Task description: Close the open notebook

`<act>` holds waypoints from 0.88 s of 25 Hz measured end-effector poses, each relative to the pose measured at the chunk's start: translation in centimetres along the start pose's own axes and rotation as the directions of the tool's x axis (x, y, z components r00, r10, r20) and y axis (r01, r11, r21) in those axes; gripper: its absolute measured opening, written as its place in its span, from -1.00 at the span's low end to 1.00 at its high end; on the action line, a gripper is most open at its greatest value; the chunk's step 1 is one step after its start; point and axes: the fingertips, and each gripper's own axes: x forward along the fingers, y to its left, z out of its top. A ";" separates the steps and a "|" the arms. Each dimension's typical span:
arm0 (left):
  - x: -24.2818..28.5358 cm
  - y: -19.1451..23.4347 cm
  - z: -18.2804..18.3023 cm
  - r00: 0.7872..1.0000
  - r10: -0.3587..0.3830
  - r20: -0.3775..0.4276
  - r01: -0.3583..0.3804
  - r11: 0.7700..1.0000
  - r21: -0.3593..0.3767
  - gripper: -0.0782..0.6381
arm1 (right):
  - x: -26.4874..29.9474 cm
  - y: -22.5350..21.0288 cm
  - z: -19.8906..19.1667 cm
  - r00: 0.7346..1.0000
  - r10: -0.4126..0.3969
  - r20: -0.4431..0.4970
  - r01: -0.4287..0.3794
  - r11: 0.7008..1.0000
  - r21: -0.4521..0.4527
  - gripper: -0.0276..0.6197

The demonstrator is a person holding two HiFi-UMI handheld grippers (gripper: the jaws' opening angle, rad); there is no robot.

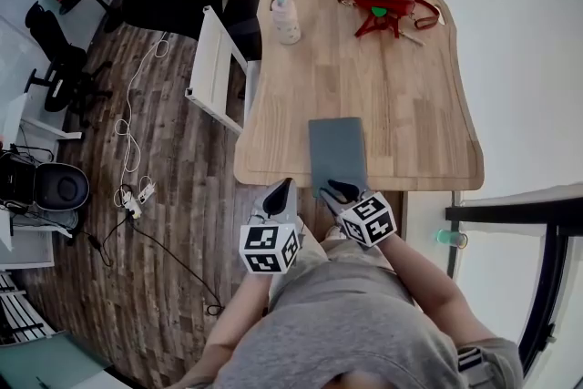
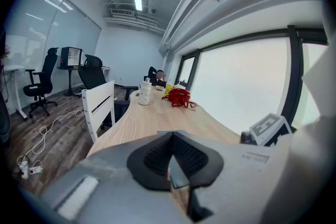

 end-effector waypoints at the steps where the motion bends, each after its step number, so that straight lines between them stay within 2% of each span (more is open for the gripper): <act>1: 0.0 -0.2 0.1 1.000 -0.003 0.001 0.003 1.000 0.002 -0.77 | -0.5 -0.1 0.4 1.000 -0.006 0.016 0.005 1.000 0.009 -0.59; 15: 0.0 -3.3 0.2 0.999 -0.045 0.020 0.044 0.999 0.027 -0.77 | -7.5 -1.3 4.1 0.980 -0.091 0.177 0.076 0.993 0.090 -0.82; 22: -0.2 -5.0 0.1 0.997 -0.073 0.032 0.071 0.997 0.041 -0.77 | -10.1 -1.6 4.3 0.964 -0.141 0.224 0.121 0.988 0.101 -0.90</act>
